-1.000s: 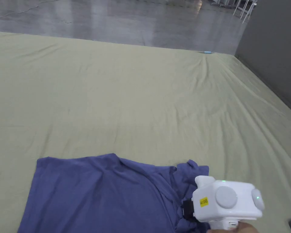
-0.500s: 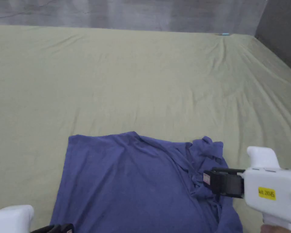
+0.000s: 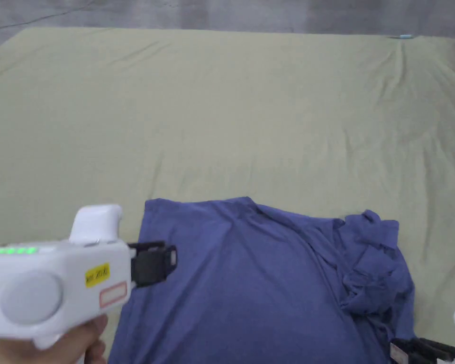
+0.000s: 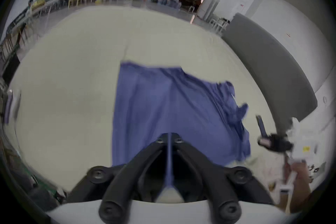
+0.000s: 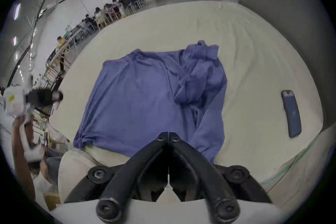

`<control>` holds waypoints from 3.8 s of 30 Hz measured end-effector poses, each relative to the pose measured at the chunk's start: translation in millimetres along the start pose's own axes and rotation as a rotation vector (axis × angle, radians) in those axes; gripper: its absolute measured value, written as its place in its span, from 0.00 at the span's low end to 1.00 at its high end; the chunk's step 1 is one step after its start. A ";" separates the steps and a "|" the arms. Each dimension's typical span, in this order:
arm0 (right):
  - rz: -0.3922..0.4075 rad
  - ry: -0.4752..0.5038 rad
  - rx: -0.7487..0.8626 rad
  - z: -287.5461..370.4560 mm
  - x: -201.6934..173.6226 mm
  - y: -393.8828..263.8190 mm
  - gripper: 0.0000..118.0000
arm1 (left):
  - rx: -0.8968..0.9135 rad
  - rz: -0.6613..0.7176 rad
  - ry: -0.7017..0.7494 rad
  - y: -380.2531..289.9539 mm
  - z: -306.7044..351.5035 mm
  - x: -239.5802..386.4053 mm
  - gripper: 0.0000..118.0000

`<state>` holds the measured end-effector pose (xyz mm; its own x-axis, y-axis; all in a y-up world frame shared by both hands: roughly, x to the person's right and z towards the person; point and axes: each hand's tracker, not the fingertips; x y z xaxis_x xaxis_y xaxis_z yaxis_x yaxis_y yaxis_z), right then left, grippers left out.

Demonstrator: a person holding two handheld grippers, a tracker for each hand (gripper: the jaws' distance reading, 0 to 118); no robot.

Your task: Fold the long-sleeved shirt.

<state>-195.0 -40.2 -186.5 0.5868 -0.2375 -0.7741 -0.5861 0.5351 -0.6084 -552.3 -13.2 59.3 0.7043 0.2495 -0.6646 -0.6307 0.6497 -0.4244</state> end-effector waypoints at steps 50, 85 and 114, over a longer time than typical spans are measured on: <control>-0.066 0.069 -0.236 -105.7 81.0 196.8 0.05 | -0.170 -0.033 -0.047 66.9 -70.3 -46.1 0.00; -0.027 -0.042 -0.030 42.0 64.5 24.5 0.81 | -0.152 0.177 -0.071 -122.0 67.9 -36.3 0.98; -0.006 0.603 -0.267 -17.1 -30.2 -34.4 0.00 | -0.430 0.794 -0.815 -154.0 -104.2 -150.7 0.94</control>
<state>-202.1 -65.2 -145.2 0.2204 -0.6939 -0.6855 -0.7479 0.3310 -0.5754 -595.2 -225.6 160.7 -0.0264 0.9481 -0.3168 -0.9273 -0.1416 -0.3466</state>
